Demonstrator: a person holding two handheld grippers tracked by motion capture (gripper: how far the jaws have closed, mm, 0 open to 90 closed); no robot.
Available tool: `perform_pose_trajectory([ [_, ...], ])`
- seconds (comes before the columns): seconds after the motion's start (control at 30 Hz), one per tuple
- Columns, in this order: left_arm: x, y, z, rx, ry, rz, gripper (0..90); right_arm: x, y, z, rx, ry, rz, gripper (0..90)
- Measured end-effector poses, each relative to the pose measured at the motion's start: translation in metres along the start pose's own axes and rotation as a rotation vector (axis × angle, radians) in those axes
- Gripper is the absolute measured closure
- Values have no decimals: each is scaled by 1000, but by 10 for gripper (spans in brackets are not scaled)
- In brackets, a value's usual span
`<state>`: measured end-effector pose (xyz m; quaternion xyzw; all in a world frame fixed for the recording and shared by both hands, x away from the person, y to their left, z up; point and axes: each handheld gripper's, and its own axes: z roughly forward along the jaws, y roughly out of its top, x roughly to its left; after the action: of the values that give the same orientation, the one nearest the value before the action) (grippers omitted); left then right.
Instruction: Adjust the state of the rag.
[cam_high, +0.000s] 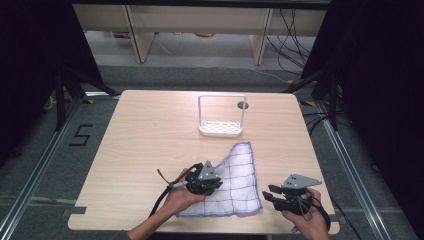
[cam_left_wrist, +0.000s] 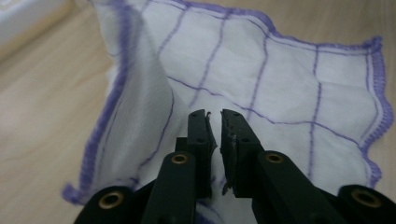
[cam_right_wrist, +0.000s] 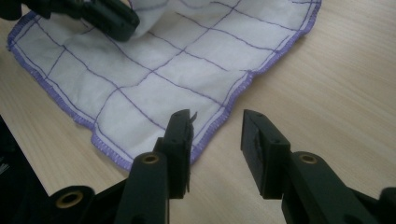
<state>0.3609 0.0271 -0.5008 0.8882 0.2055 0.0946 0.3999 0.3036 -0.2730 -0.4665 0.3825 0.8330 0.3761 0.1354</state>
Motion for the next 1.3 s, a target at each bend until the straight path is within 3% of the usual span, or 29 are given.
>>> perform_pose_trajectory([
  [0.1,-3,2,-8,-57,-18,-48,684,-2,-1,1,0,-2,0,628],
  [0.2,2,8,-32,-136,-30,-93,606,-1,-2,0,5,-1,18,620],
  [0.27,12,11,-50,-158,-2,-81,596,-2,-2,0,-7,-7,6,614],
  [0.33,17,11,-57,-187,20,-103,589,-2,-1,0,-7,-4,6,612],
  [0.37,31,10,-69,-202,55,-139,590,-2,-1,0,-8,-6,7,608],
  [0.43,45,6,-72,-208,47,-201,578,-2,-1,0,-5,-5,10,606],
  [0.47,45,6,-72,-208,47,-201,563,-2,-1,1,-4,-6,12,605],
  [0.5,54,2,-67,-175,54,-232,548,-2,-1,1,-5,-5,10,604],
  [0.53,56,0,-63,-160,60,-237,529,-2,-1,1,-4,-5,10,603],
  [0.57,59,-1,-58,-154,47,-245,513,-2,-1,1,-3,-5,7,602],
  [0.67,61,-2,-50,-135,43,-242,478,0,-1,1,6,2,20,598],
  [0.73,61,-4,-36,-94,-4,-250,446,0,-1,1,11,3,19,597],
  [0.8,60,-5,-28,-62,-18,-240,420,-2,-2,2,8,2,5,596],
  [0.87,62,-6,-22,-65,-38,-245,502,-2,-2,1,11,1,11,596],
  [0.97,65,-7,-21,-110,-55,-266,806,-2,-1,1,6,5,4,597],
  [1.0,67,-5,-24,-118,-37,-252,844,-2,-1,1,5,6,4,597],
  [1.13,74,2,-36,-134,-4,-227,851,-3,-2,1,3,1,13,597],
  [1.17,82,6,-45,-131,39,-206,851,-3,-2,1,-2,-5,0,597],
  [1.23,88,7,-49,-131,58,-206,851,-2,-2,1,2,0,23,597],
  [1.3,107,8,-61,-94,137,-181,849,-3,-1,1,-3,-2,14,598],
])
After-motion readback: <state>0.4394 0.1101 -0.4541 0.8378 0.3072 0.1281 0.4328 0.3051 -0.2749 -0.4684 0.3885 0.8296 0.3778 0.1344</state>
